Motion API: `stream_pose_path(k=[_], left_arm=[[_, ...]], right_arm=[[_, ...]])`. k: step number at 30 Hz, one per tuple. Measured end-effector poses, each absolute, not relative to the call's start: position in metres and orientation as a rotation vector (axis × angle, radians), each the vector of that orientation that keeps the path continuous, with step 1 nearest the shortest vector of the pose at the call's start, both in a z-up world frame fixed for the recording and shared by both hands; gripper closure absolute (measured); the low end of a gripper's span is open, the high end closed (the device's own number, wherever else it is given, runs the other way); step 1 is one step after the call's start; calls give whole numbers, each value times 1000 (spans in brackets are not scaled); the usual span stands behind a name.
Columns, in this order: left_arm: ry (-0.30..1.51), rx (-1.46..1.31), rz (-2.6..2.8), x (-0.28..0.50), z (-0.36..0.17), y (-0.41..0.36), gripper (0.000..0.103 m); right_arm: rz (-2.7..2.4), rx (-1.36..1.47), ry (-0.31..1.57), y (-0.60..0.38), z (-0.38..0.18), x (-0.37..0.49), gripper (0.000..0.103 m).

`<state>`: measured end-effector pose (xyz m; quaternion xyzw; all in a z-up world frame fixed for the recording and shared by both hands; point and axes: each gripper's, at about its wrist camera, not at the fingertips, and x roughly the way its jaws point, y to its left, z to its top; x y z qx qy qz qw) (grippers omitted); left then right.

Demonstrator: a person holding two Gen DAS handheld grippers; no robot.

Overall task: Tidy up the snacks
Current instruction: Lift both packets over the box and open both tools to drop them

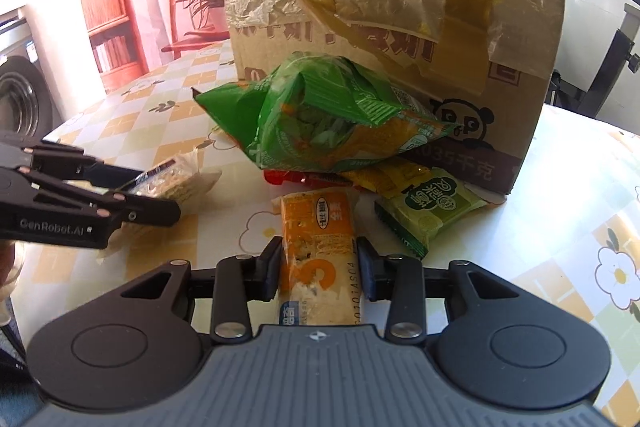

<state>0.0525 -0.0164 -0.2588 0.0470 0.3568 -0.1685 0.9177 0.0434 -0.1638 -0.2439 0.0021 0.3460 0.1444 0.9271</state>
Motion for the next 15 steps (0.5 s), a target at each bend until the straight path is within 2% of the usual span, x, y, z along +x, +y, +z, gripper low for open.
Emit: stream_pose_path(k=[6,15], left_arm=[[724,75,-342,52,-255,-14,54],[671,26,-313,43,-241,-1,54]], right_arm=[[360,2,713,-152,-239,30,64],[411,-31,610,-137,-210,21,64]])
